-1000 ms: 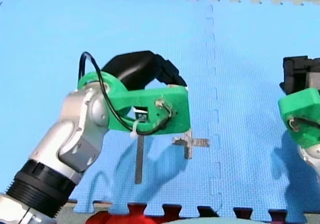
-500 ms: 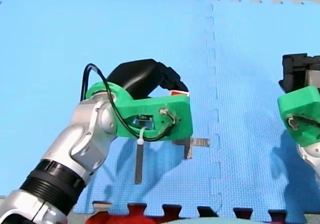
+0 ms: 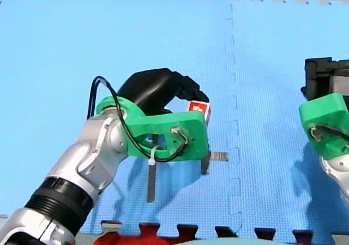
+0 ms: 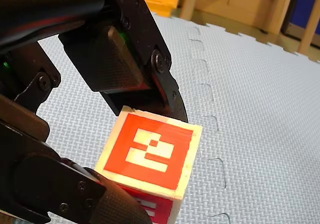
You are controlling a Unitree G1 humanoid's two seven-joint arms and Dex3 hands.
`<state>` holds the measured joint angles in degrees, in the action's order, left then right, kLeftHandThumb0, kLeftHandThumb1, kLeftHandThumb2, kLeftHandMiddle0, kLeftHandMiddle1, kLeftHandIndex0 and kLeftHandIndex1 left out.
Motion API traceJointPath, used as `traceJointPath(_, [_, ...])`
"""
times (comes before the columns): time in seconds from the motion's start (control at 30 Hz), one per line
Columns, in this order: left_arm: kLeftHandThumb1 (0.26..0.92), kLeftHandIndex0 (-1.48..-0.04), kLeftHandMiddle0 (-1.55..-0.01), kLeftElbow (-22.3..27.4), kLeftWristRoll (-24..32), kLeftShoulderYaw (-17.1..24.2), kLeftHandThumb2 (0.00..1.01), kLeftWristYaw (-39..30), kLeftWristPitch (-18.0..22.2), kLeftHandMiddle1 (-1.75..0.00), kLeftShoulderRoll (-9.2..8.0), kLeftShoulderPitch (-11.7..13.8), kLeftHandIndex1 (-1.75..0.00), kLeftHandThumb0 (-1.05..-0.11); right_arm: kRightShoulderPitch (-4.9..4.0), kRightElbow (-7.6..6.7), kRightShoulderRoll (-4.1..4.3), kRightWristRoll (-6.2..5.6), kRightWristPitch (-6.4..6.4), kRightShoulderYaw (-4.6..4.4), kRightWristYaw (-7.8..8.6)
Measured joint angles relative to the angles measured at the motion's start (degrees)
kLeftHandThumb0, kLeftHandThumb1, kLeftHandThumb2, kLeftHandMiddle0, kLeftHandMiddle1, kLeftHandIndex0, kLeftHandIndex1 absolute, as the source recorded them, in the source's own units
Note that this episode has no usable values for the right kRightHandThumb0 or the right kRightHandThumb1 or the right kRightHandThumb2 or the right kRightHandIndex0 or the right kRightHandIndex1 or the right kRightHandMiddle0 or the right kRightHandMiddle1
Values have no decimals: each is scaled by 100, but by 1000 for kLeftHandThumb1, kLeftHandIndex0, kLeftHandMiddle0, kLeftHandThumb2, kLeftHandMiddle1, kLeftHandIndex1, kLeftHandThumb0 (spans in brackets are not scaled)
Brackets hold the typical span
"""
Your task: Stack cube left
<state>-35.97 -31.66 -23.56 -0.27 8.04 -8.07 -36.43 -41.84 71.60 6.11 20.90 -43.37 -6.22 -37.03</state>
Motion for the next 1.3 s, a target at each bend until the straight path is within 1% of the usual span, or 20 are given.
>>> traceJointPath(0.23, [821, -1321, -933, -302, -11, -41, 5, 79, 232, -1746, 64, -86, -14, -461, -31, 17, -18, -16, 26, 9, 4])
traceJointPath(0.37, [826, -1328, -914, -418, -62, -95, 6, 147, 278, -1746, 107, -109, -16, -469, -39, 22, -17, -29, 30, 18, 24])
traceJointPath(0.63, [832, -1305, -896, -390, -142, -202, 5, 67, 337, -1746, 97, -110, -3, -489, -46, 20, -12, -36, 30, 29, 50])
traceJointPath(0.8, [830, -1318, -895, -345, -148, -279, 3, -16, 438, -1746, 82, -64, -9, -481, -50, 15, -21, -33, 33, 24, 46])
traceJointPath(1.03, [822, -1311, -898, -644, -83, -340, 0, -304, 610, -1746, 129, -94, -4, -474, -59, 9, -45, -32, 44, 19, 30])
traceJointPath(1.17, [809, -1308, -900, -684, -34, -336, 0, -450, 688, -1737, 118, -132, -2, -471, -67, 5, -58, -32, 50, 18, 17])
traceJointPath(1.3, [803, -1307, -907, -799, 25, -352, 0, -816, 705, -1722, 95, -203, -1, -469, -72, -1, -73, -32, 50, 16, 14])
